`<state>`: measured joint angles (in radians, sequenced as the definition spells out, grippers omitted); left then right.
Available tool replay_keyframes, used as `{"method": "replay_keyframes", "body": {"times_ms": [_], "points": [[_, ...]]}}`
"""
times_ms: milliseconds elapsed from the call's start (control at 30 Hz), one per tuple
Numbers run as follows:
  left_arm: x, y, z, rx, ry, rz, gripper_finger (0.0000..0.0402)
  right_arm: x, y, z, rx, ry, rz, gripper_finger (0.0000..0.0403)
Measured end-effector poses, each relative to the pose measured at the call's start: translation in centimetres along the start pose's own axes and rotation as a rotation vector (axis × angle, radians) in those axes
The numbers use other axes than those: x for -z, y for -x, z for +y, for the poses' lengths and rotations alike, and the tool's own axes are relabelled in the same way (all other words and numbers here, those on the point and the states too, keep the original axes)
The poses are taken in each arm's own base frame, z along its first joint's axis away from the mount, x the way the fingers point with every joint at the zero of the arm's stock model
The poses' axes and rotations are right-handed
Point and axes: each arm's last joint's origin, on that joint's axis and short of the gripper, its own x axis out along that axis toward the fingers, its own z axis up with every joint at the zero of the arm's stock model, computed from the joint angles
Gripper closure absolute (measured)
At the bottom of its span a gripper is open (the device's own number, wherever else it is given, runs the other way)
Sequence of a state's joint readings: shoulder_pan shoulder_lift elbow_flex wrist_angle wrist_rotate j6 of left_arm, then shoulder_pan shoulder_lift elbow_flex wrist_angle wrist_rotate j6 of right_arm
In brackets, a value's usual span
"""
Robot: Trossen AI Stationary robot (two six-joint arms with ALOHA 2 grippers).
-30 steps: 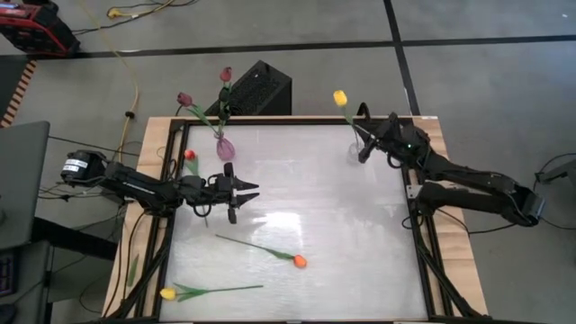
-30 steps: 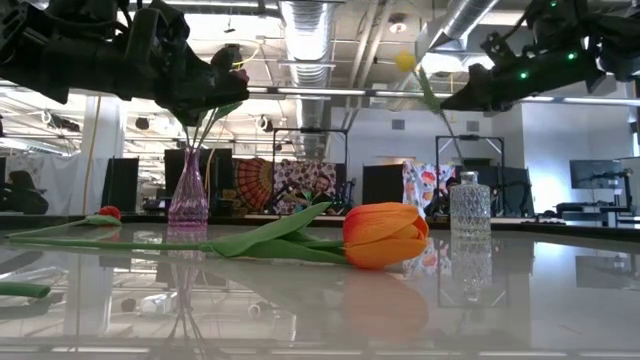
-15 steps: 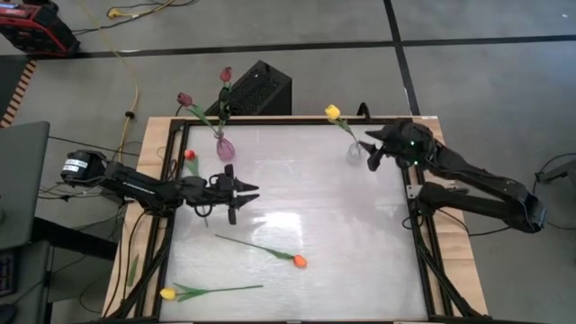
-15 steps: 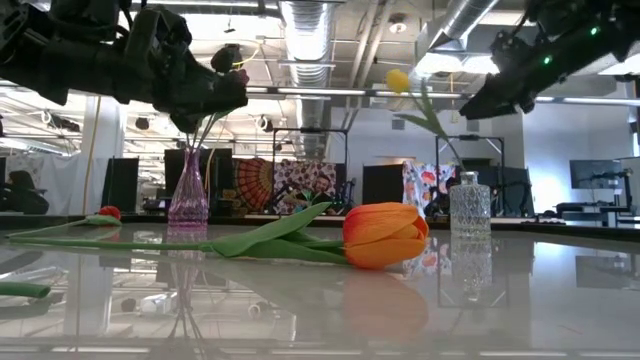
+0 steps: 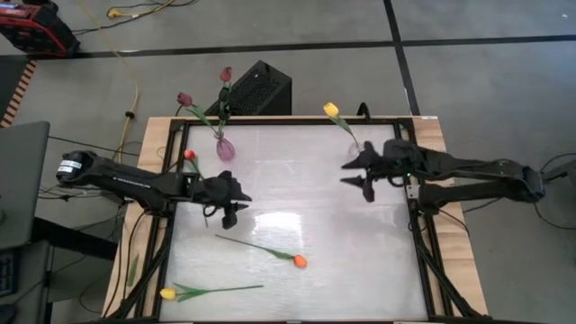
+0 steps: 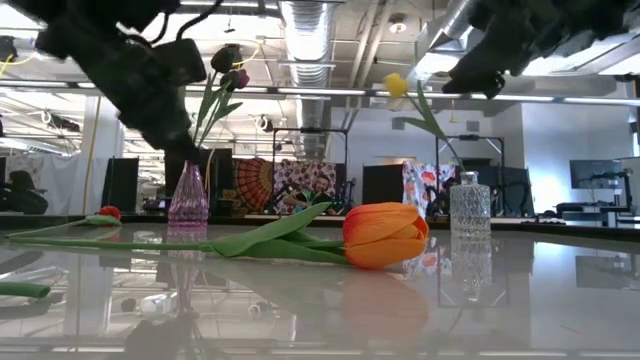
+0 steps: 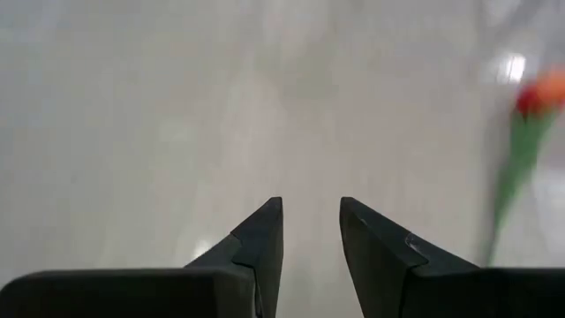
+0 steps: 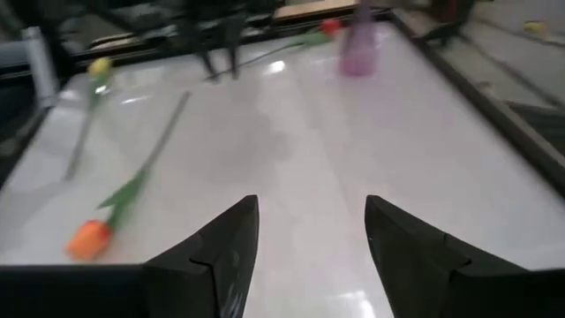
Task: Sort flowers into vase by color
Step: Put the yellow tulip into the transparent vase
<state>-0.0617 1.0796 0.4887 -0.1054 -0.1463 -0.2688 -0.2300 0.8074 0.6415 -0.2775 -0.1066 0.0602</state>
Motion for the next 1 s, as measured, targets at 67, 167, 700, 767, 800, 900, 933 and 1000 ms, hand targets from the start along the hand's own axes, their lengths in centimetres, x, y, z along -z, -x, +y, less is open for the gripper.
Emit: {"method": "replay_keyframes", "body": {"times_ms": [67,167,700,767,800,900,933,1000], "points": [[-0.5,0.7,-0.4,0.039,-0.018,0.126,0.03,0.0,-1.0,0.9,-0.048,0.006,0.015,0.0174],[-0.9,1.6,-1.6,0.155,-0.052,0.222,0.03,0.0,-2.6,2.4,-0.116,0.035,0.024,0.0176],[2.4,4.5,-7.2,0.383,0.016,0.523,0.03,2.4,-8.3,9.5,-0.351,0.097,0.066,0.0176],[2.4,4.8,-8.5,0.441,0.074,0.499,0.03,2.8,-8.6,10.1,-0.361,0.085,0.082,0.0176],[2.4,5.1,-9.1,0.469,0.102,0.488,0.03,2.9,-8.7,10.3,-0.365,0.078,0.083,0.0176],[2.5,5.9,-10.9,0.522,0.191,0.448,0.03,3.3,-8.9,11.3,-0.375,0.081,0.081,0.0176],[2.7,6.3,-11.5,0.529,0.217,0.426,0.03,3.4,-8.9,11.6,-0.38,0.086,0.082,0.0176],[3.1,6.8,-12.8,0.535,0.259,0.374,0.03,3.7,-9.0,12.4,-0.398,0.096,0.075,0.0176]]}}
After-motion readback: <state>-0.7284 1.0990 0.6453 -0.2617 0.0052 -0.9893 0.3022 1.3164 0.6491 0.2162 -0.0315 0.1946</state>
